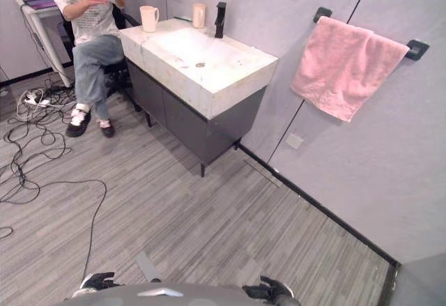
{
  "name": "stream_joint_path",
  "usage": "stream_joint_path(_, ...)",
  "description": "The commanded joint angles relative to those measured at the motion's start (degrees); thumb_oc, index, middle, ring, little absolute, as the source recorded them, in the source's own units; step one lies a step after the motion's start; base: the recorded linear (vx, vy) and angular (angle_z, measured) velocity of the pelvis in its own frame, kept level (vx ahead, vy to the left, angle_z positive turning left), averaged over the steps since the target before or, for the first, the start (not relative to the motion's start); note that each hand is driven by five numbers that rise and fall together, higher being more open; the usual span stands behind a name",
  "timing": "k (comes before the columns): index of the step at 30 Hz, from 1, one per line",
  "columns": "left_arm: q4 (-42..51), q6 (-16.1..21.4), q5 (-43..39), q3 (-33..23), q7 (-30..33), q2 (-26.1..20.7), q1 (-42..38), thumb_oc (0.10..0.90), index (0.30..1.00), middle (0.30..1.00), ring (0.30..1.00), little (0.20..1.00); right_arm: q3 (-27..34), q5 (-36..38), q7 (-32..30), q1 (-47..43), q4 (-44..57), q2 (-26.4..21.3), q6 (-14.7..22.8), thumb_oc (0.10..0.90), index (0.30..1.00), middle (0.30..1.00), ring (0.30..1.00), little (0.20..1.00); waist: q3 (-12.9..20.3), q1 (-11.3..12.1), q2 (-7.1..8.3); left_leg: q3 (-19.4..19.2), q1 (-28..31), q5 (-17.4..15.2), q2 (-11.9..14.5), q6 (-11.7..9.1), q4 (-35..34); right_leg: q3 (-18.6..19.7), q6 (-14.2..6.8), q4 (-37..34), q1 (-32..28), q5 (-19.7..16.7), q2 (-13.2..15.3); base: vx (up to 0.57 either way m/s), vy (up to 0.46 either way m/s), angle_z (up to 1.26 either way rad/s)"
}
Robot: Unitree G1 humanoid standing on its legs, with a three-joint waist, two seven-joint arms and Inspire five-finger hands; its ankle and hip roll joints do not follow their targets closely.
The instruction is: Organize the bathroom.
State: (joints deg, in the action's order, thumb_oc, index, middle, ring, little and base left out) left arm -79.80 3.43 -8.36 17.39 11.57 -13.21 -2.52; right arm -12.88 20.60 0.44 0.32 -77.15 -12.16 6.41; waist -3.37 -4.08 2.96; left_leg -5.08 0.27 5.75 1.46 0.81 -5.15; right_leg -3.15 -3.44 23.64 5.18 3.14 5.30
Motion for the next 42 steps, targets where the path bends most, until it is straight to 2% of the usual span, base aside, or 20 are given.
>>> stream_joint_path(1, 0.5, -0.3, 2.3, -1.8, 0.4, -0.1, 0.3, 0.800, 0.900, 0.900, 0.900, 0.900, -1.2, -3.2, 0.8, -1.7, 1.7, -0.4, 0.6, 0.800, 0.900, 0.900, 0.900, 0.900, -2.1, 0.3, -2.19, 2.9, 2.4, -3.6, -1.9, 3.5, 0.1, 2.4, -2.9, 6.9, 4.3, -17.6, 5.4, 0.02, 0.113, 0.22)
stream_joint_path(2, 0.4, -0.4, 2.4, -2.0, 0.4, -0.2, 0.4, 0.800, 0.900, 0.900, 0.900, 0.900, -1.1, -3.5, 0.9, -1.8, 1.8, -0.5, 0.7, 0.800, 0.900, 0.900, 0.900, 0.900, -2.2, 0.3, -2.26, 3.1, 2.6, -3.6, -2.1, 3.5, 0.1, 2.5, -2.8, 7.1, 4.8, -17.8, 5.4, 0.05, 0.047, 0.35)
stream_joint_path(5, 0.3, -0.6, 3.1, -2.6, 0.0, -0.9, 0.5, 0.800, 0.900, 0.900, 0.900, 0.900, -1.2, -3.6, 1.2, -2.1, 1.2, -0.6, 1.1, 0.800, 0.900, 0.900, 0.900, 0.900, -2.2, -0.7, -1.52, 4.0, 3.4, -4.3, -3.0, 3.1, 0.1, 2.2, -2.6, 0.4, 5.9, -16.4, 1.9, 0.11, -0.028, 0.50)
stream_joint_path(8, 0.9, -1.9, 3.7, -2.0, 0.6, -0.7, 0.5, 0.800, 0.900, 0.900, 0.900, 0.900, -2.4, -2.6, 0.8, -2.1, 1.5, -0.3, 1.1, 0.800, 0.900, 0.900, 0.900, 0.900, -1.9, -1.7, -0.16, 5.0, 4.1, -5.1, -4.4, 2.6, 0.1, 1.9, -1.9, -13.5, 5.6, -12.2, -3.5, 0.14, -0.078, 0.26)
stream_joint_path(9, 1.2, -2.4, 3.8, -1.7, 1.0, -0.4, 0.6, 0.800, 0.900, 0.900, 0.900, 0.900, -2.7, -2.2, 0.9, -2.2, 1.5, -0.4, 1.4, 0.800, 0.900, 0.900, 0.900, 0.900, -2.0, -1.8, 0.29, 5.4, 4.4, -5.5, -5.2, 2.6, 0.1, 1.2, -1.3, -18.7, 5.1, -11.9, -5.4, 0.14, -0.078, 0.37)
stream_joint_path(11, 1.3, -2.4, 4.0, -1.6, 1.4, -0.2, 0.8, 0.800, 0.900, 0.900, 0.900, 0.900, -2.8, -2.0, 1.2, -2.6, 1.1, -0.5, 1.6, 0.800, 0.900, 0.900, 0.900, 0.900, -2.0, -1.7, 0.73, 5.8, 4.8, -6.0, -6.2, 2.8, 0.1, 0.7, -1.2, -20.7, 5.5, -13.4, -6.4, 0.10, -0.054, 0.70)
stream_joint_path(13, 1.0, -2.4, 5.3, -1.8, 1.6, -0.1, 0.6, 0.800, 0.900, 0.900, 0.900, 0.900, -2.7, -1.1, 1.5, -2.8, 1.0, -0.6, 0.9, 0.800, 0.900, 0.900, 0.900, 0.900, -1.7, -1.9, 0.78, 7.0, 5.0, -5.8, -6.7, 3.2, 0.1, 3.5, 0.2, -22.8, 3.6, -13.0, -7.7, 0.12, -0.096, 0.06)
stream_joint_path(19, 0.9, -1.1, 5.0, -2.3, 1.7, 1.0, 1.5, 0.800, 0.900, 0.900, 0.900, 0.900, -2.8, -1.9, 1.3, -2.2, 0.5, 0.2, 0.2, 0.800, 0.900, 0.900, 0.900, 0.900, 0.6, -0.7, 0.80, 5.5, 6.1, -6.0, -5.9, 2.5, 0.1, 4.8, 1.0, -27.8, -4.5, -11.9, -7.4, 0.13, -0.074, 0.14)
stream_joint_path(24, 1.7, -1.5, 4.6, -1.6, 1.1, 1.0, 1.5, 0.800, 0.900, 0.900, 0.900, 0.900, -2.8, -2.4, 0.9, -2.2, 1.1, 0.3, 0.5, 0.800, 0.900, 0.900, 0.900, 0.900, 1.1, -0.5, 0.32, 4.7, 6.8, -5.4, -5.4, 1.8, 0.1, 5.1, 1.5, -28.4, -6.4, -11.1, -7.6, 0.08, -0.029, -0.12)
stream_joint_path(27, 2.3, -1.4, 3.8, -1.5, 0.8, 1.1, 0.9, 0.800, 0.900, 0.900, 0.900, 0.900, -2.6, -3.4, 0.6, -2.3, 1.1, -0.1, 0.6, 0.800, 0.900, 0.900, 0.900, 0.900, 0.5, -0.8, 0.62, 3.3, 4.1, -7.6, -5.2, 0.3, 8.6, 4.8, 2.2, -28.3, -7.3, -10.8, -6.5, 0.04, -0.004, -0.09)
stream_joint_path(28, 2.3, -1.4, 3.8, -1.5, 0.8, 1.0, 0.9, 0.800, 0.900, 0.900, 0.900, 0.900, -2.6, -3.3, 0.6, -2.3, 1.1, -0.1, 0.6, 0.800, 0.900, 0.900, 0.900, 0.900, 0.5, -0.8, 0.67, 3.3, 3.9, -7.7, -5.3, 0.2, 9.2, 4.8, 2.2, -28.2, -7.3, -10.8, -6.5, 0.01, -0.013, -0.04)
stream_joint_path(30, 2.3, -1.7, 3.7, -1.6, 0.7, 0.9, 0.5, 0.800, 0.900, 0.900, 0.900, 0.900, -2.4, -3.4, 0.7, -2.4, 1.4, -0.6, 0.6, 0.800, 0.900, 0.900, 0.900, 0.900, -0.4, -0.6, 1.12, 4.5, -0.3, -6.7, -5.8, -0.4, 17.4, 5.4, 2.8, -27.8, -7.5, -10.8, -6.0, 0.01, -0.010, 0.03)
stream_joint_path(32, 2.2, -2.1, 3.9, -1.8, 0.6, 0.8, 0.5, 0.800, 0.900, 0.900, 0.900, 0.900, -2.0, -3.1, 0.9, -2.8, 1.0, -1.0, 0.9, 0.800, 0.900, 0.900, 0.900, 0.900, -0.8, -0.5, 1.04, 4.8, -1.5, -6.9, -6.1, -0.3, 19.3, 5.9, 3.0, -27.5, -7.8, -10.4, -5.9, 0.04, 0.001, 0.05)
stream_joint_path(36, 1.5, -2.6, 3.7, -1.8, 0.8, 1.0, 1.1, 0.800, 0.900, 0.900, 0.900, 0.900, -1.3, -3.4, 1.3, -3.4, 0.4, -1.7, 0.7, 0.800, 0.900, 0.900, 0.900, 0.900, -0.4, -1.5, 0.20, 3.0, 0.0, -7.8, -5.4, -0.1, 17.9, 5.9, 3.5, -27.1, -7.6, -9.7, -6.0, 0.06, 0.034, -0.07)
stream_joint_path(40, 1.3, -2.1, 2.4, -1.9, 1.9, 1.3, 1.6, 0.800, 0.900, 0.900, 0.900, 0.900, -1.7, -5.0, 1.5, -3.5, 0.2, -2.0, 0.5, 0.800, 0.900, 0.900, 0.900, 0.900, -0.1, -2.0, -0.32, 3.1, -0.1, -6.5, -4.8, -0.7, 20.7, 6.1, 4.0, -27.0, -7.3, -9.4, -6.0, 0.07, 0.064, 0.04)
stream_joint_path(42, 1.5, -2.0, 1.7, -2.2, 2.2, 1.2, 1.7, 0.800, 0.900, 0.900, 0.900, 0.900, -1.8, -5.3, 1.5, -3.5, 0.2, -2.1, 0.3, 0.800, 0.900, 0.900, 0.900, 0.900, -0.3, -1.8, -0.43, 3.5, -0.2, -6.0, -4.4, -0.7, 20.1, 6.4, 3.9, -27.0, -7.4, -9.3, -6.0, 0.09, 0.133, 0.07)
